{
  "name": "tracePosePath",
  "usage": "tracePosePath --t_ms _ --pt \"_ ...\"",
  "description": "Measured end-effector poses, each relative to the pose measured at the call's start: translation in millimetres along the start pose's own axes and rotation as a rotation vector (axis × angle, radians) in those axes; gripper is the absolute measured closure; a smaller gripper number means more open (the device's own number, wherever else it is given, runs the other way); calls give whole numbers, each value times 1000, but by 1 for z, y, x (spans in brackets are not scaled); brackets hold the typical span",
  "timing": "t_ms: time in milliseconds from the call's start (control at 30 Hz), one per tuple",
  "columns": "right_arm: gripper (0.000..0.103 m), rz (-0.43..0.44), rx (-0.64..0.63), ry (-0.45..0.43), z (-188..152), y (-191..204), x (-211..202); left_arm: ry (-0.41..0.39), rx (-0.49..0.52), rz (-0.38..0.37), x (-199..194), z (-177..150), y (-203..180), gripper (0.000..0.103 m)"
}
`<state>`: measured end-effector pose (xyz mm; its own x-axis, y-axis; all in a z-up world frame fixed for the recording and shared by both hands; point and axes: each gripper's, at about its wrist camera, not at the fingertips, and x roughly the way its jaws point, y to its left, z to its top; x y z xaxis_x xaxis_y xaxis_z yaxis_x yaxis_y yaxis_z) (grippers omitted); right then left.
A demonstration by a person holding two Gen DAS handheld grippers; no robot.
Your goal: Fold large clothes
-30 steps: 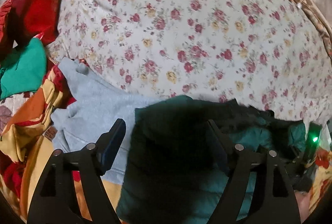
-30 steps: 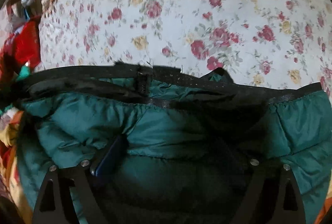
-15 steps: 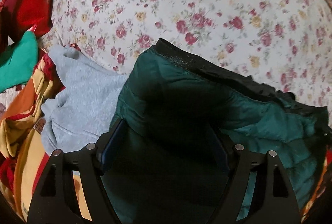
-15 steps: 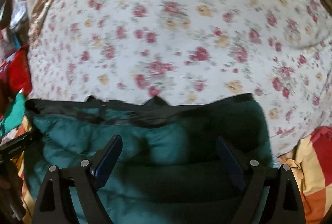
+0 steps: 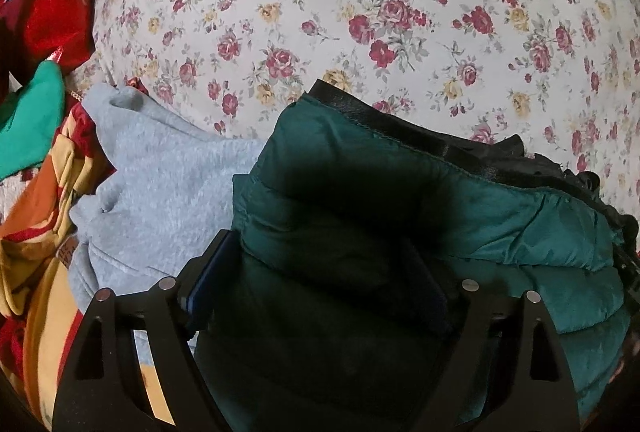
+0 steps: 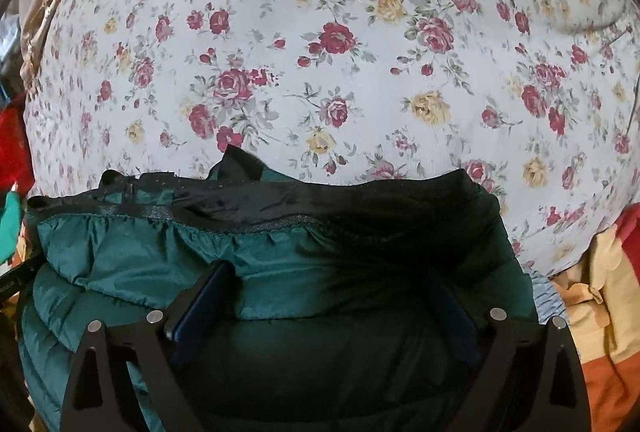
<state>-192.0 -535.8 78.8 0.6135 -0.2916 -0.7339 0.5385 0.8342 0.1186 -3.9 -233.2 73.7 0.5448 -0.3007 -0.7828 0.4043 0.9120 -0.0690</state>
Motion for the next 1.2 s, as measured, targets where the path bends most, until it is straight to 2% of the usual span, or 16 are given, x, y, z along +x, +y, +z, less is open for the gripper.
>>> tracePosePath --t_ms 67,133,267,400,500,633,800,967,1200 --pt "8 13 3 1 1 -3 -14 4 -3 -4 1 0 1 18" --pt "8 45 16 -33 -1 -10 -37 7 -8 -12 1 0 2 18" --pt "8 84 119 -103 -8 -33 -64 3 -21 -16 3 -1 4 16" --pt "8 104 200 -76 -20 -54 -48 3 -38 -14 7 -1 6 11" --pt "8 69 148 -62 -26 -42 -37 11 -70 -32 11 -1 11 8" --pt "7 50 150 -63 -31 -40 -22 3 -79 -35 13 -3 11 7" --pt "7 56 138 -77 -27 -36 -37 3 -83 -41 14 -3 12 7" --pt "8 102 238 -151 -36 -50 -66 -3 -90 -43 14 -4 12 6" --pt "5 71 273 -97 -54 -53 -37 5 -121 -59 17 -6 15 3"
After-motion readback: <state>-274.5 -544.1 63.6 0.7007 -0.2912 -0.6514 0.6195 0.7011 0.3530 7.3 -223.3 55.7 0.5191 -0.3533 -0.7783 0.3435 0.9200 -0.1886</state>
